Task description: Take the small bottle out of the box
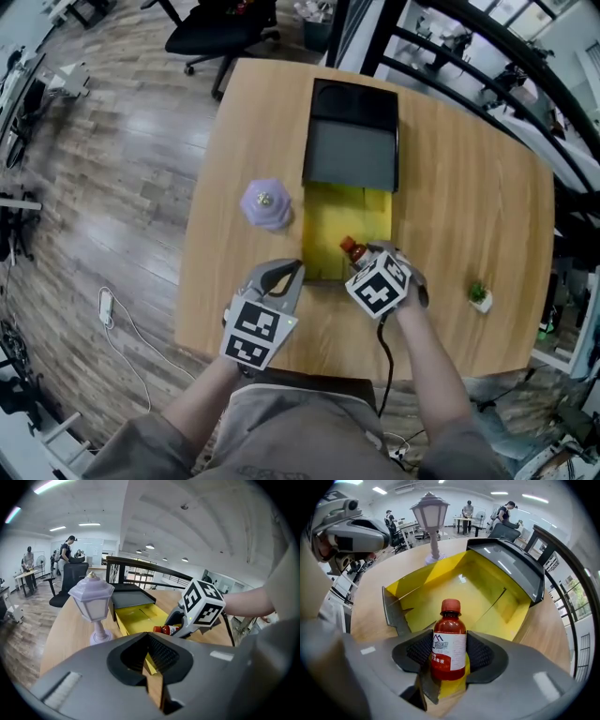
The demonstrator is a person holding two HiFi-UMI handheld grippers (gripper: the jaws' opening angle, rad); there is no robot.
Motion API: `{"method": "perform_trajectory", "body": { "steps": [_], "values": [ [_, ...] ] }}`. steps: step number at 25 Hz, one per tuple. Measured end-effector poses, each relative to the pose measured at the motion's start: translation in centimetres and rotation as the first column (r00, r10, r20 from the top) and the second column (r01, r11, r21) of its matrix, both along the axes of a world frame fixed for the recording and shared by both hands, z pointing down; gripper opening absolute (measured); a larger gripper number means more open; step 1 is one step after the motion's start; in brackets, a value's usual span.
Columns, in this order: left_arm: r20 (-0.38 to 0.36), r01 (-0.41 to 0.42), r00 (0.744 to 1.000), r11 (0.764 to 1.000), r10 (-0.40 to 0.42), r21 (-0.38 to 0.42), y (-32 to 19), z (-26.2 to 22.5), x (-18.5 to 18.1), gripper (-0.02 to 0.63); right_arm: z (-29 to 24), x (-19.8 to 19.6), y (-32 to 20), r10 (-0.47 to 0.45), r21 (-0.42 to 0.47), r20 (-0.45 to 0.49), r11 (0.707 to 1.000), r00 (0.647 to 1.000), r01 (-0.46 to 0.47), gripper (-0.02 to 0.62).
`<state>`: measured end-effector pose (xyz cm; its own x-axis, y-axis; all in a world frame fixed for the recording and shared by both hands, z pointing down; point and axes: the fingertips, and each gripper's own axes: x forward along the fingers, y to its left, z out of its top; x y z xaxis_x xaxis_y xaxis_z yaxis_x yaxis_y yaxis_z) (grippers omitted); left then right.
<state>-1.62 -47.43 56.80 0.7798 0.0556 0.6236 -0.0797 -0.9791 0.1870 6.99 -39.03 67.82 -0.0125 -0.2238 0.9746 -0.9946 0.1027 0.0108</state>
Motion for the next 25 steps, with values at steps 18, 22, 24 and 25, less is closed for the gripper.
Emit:
{"method": "perform_trajectory", "body": {
  "steps": [18, 22, 24, 25],
  "values": [
    [-0.068, 0.016, 0.998, 0.998, -0.012, 0.055, 0.2, -4.6, 0.8, 0.0, -8.9, 0.8, -1.8, 0.162, 0.319, 0.068, 0.931, 0.984, -0.176, 0.221],
    [-0.113, 0.006, 0.994, 0.997, 0.004, 0.083, 1.2, -7.5, 1.6, 0.001, -13.6, 1.6, -0.8, 0.24, 0.449, 0.081, 0.858, 0.967, -0.25, 0.222],
    [-0.145, -0.002, 0.989, 0.995, 0.016, 0.095, 1.8, -9.3, 2.3, 0.0, -16.3, 2.1, 0.4, 0.285, 0.51, 0.08, 0.812, 0.955, -0.284, 0.222],
    [-0.164, -0.009, 0.986, 0.995, 0.026, 0.102, 2.2, -10.2, 2.8, 0.0, -17.7, 2.5, 1.2, 0.31, 0.537, 0.075, 0.788, 0.948, -0.3, 0.222]
  ]
}}
